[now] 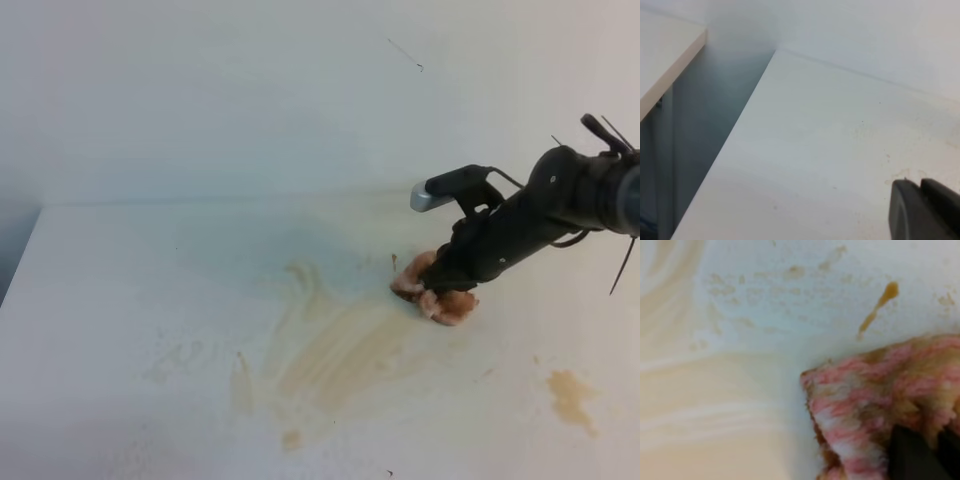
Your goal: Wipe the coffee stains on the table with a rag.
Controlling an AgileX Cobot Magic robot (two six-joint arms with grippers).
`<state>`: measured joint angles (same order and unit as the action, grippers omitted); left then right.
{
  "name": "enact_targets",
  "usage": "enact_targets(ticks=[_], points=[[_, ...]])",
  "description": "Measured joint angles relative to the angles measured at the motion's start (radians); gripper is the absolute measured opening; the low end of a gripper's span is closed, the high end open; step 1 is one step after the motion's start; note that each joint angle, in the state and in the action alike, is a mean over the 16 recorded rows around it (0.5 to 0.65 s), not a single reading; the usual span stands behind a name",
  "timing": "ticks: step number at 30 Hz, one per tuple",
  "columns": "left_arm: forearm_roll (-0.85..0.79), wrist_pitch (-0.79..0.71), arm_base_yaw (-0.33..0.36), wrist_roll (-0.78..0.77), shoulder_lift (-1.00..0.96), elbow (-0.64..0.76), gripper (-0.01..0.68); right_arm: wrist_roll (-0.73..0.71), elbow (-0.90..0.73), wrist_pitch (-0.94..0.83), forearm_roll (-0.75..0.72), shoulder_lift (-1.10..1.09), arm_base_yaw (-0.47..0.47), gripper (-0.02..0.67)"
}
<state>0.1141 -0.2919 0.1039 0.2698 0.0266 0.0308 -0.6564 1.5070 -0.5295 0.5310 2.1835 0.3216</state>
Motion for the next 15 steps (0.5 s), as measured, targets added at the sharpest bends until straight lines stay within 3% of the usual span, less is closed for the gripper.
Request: enact_targets(ticks=[6, 15], points=[[0.000, 0.000, 0.000, 0.000, 0.000, 0.000, 0.000, -0.014, -0.064, -0.025, -0.026, -0.079, -0.025, 0.036], [0.000, 0.000, 0.000, 0.000, 0.000, 0.000, 0.000, -0.131, -0.274, 0.020, 0.050, -0.296, -0.031, 0.037]])
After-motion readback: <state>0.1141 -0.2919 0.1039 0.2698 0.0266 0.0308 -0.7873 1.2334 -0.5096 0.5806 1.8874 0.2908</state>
